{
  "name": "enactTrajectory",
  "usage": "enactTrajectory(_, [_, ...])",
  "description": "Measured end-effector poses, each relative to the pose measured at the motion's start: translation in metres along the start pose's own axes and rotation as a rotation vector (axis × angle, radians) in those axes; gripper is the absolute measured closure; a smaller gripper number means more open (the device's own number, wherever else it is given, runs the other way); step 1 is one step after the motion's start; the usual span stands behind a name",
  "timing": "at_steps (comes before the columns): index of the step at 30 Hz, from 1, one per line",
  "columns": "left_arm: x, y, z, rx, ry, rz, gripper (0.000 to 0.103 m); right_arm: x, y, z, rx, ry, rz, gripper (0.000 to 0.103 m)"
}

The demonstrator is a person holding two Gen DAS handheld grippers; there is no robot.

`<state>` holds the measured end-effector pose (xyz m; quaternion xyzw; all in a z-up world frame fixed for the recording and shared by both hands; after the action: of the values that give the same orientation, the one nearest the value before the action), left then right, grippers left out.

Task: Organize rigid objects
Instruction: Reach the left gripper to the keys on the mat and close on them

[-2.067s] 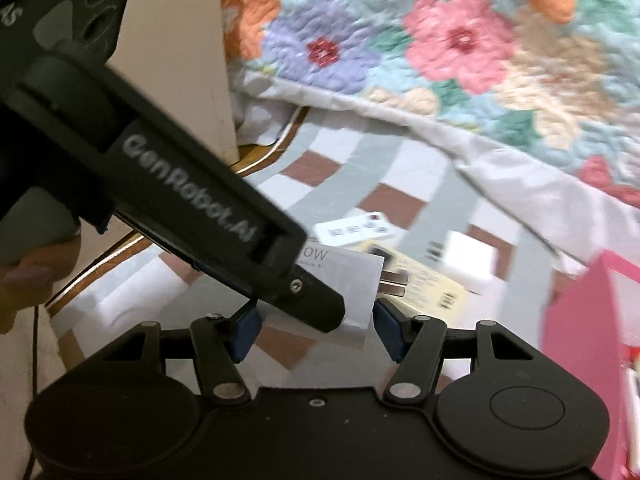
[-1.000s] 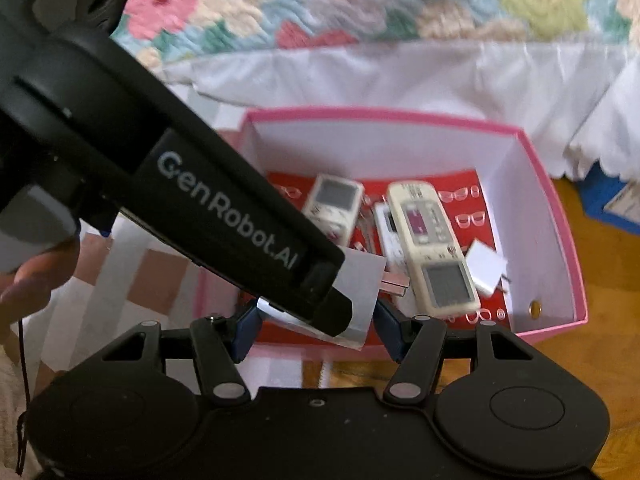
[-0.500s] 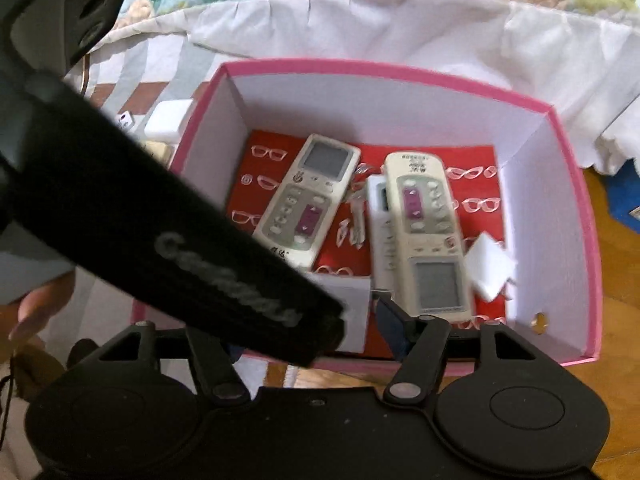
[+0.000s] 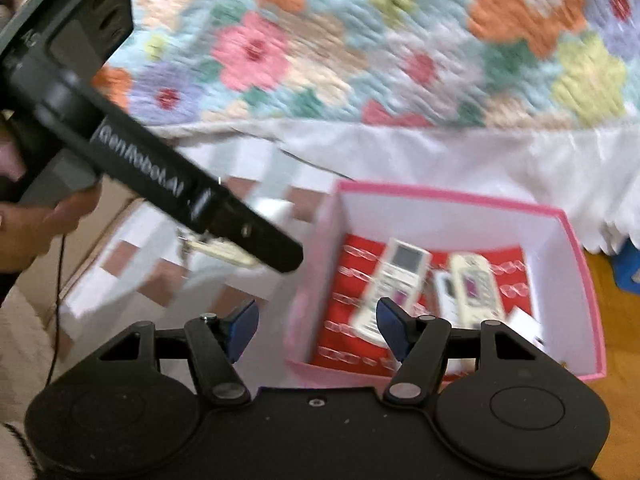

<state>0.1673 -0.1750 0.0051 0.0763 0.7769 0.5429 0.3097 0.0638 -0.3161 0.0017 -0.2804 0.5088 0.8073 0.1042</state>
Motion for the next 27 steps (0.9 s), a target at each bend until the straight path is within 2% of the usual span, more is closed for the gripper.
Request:
enactTrajectory(5, [0.019, 0.038, 0.032, -0.036, -0.014, -0.053, 0.049, -0.017, -0.008, 0.04, -0.098, 0.074, -0.022, 0.033])
enactTrajectory(10, [0.043, 0.043, 0.081, -0.087, 0.054, -0.075, 0.049, -0.024, -0.036, 0.062, -0.21, 0.077, -0.022, 0.033])
enactTrajectory(13, [0.056, 0.029, 0.118, -0.114, 0.127, -0.056, 0.049, -0.022, -0.061, 0.069, -0.242, 0.066, 0.004, 0.033])
enactTrajectory(16, [0.068, 0.012, 0.151, -0.137, 0.201, -0.035, 0.049, -0.02, -0.09, 0.077, -0.235, 0.095, 0.034, 0.033])
enactTrajectory(22, [0.088, -0.032, 0.199, -0.29, 0.273, -0.004, 0.049, -0.016, -0.141, 0.086, -0.22, 0.166, 0.093, 0.033])
enactTrajectory(25, [0.097, -0.049, 0.22, -0.294, 0.325, -0.012, 0.051, -0.009, -0.16, 0.092, -0.216, 0.196, 0.109, 0.033])
enactTrajectory(27, [0.102, -0.06, 0.226, -0.284, 0.325, -0.017, 0.051, -0.005, -0.172, 0.093, -0.209, 0.2, 0.119, 0.033])
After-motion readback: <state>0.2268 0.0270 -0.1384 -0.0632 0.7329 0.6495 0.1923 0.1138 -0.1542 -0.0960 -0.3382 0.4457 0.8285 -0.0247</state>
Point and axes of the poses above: each gripper's, at about its wrist camera, not at the fingertips, and y roughly against the way its jaws point, z to its left, x to its underside, the point moved 1 cm from there along -y, roughly the way its jaws point, and after that the axes turned 12 degrees about -x, right-handed, at the moved point
